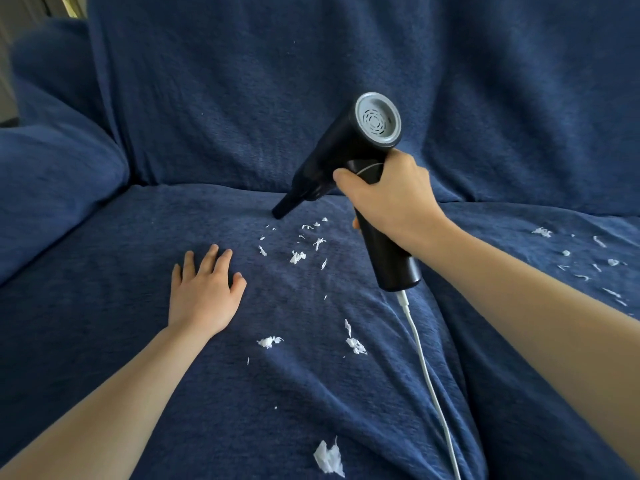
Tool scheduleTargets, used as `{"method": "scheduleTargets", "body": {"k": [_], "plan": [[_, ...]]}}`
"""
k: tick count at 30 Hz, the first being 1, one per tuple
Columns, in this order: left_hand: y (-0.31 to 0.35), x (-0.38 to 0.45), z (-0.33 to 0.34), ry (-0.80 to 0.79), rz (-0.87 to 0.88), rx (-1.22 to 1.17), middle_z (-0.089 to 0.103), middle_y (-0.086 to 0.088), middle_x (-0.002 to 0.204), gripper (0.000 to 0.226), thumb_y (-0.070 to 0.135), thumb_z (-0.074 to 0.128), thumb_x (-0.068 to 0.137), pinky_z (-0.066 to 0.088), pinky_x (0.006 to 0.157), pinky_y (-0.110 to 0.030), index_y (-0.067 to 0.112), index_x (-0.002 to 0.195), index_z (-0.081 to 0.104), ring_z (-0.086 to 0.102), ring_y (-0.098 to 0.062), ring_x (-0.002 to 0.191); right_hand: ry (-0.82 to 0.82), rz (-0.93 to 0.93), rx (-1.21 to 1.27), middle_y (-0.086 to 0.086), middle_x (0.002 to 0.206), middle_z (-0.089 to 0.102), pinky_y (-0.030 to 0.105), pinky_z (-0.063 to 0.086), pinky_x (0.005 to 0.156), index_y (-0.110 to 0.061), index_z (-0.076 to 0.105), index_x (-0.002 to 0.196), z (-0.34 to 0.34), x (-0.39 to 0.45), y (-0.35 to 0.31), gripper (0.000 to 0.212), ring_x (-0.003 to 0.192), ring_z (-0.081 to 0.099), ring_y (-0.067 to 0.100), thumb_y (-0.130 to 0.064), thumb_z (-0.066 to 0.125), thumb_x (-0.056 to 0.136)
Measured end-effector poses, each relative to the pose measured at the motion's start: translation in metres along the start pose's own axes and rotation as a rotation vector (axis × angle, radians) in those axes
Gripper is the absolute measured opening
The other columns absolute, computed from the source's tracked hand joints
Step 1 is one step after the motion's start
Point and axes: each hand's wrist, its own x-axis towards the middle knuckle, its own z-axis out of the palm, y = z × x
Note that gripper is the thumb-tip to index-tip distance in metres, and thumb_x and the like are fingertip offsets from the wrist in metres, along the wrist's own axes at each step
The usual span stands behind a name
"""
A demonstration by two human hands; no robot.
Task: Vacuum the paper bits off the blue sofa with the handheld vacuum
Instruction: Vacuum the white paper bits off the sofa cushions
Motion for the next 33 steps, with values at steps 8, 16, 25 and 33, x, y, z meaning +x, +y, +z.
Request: {"method": "scheduleTargets", "body": {"k": [8,16,25,33], "plan": [[0.001,-0.012,-0.001,-0.006,0.014,-0.012,0.016,0.001,0.160,0.055,0.039,0.028,0.099,0.010,0.120,-0.046,0.023,0.151,0.024,0.011,-0.032,0.147,-0.070,-0.050,0.016,-0.006,0.053,0.063,0.008,0.048,0.053,-0.022,0.052,0.074,-0.013,-0.027,-0.007,0.024,0.046,0.068,0.011,-0.034,0.066,0.089],[0.002,-0.013,-0.003,-0.008,0.007,0.000,0.017,0.001,0.160,0.054,0.039,0.029,0.099,0.011,0.120,-0.046,0.023,0.151,0.025,0.012,-0.031,0.147,-0.112,-0.013,0.070,-0.005,0.061,0.065,0.014,0.051,0.046,-0.022,0.053,0.078,-0.030,-0.036,-0.002,0.022,0.046,0.069,0.014,-0.034,0.068,0.089],[0.004,-0.017,-0.005,-0.022,-0.002,-0.015,0.017,0.001,0.160,0.054,0.039,0.028,0.100,0.012,0.120,-0.046,0.022,0.151,0.025,0.012,-0.030,0.147,-0.187,-0.067,0.068,-0.008,0.048,0.060,0.007,0.045,0.046,-0.022,0.052,0.073,-0.040,-0.054,-0.002,0.025,0.042,0.066,0.010,-0.033,0.067,0.090],[0.007,-0.020,-0.005,-0.011,-0.012,-0.033,0.020,0.001,0.159,0.052,0.037,0.032,0.100,0.014,0.119,-0.046,0.021,0.150,0.029,0.015,-0.030,0.146,-0.153,-0.089,0.004,-0.006,0.054,0.062,0.004,0.044,0.050,-0.022,0.053,0.079,-0.066,-0.056,0.011,0.022,0.047,0.068,0.010,-0.036,0.065,0.090]]}}
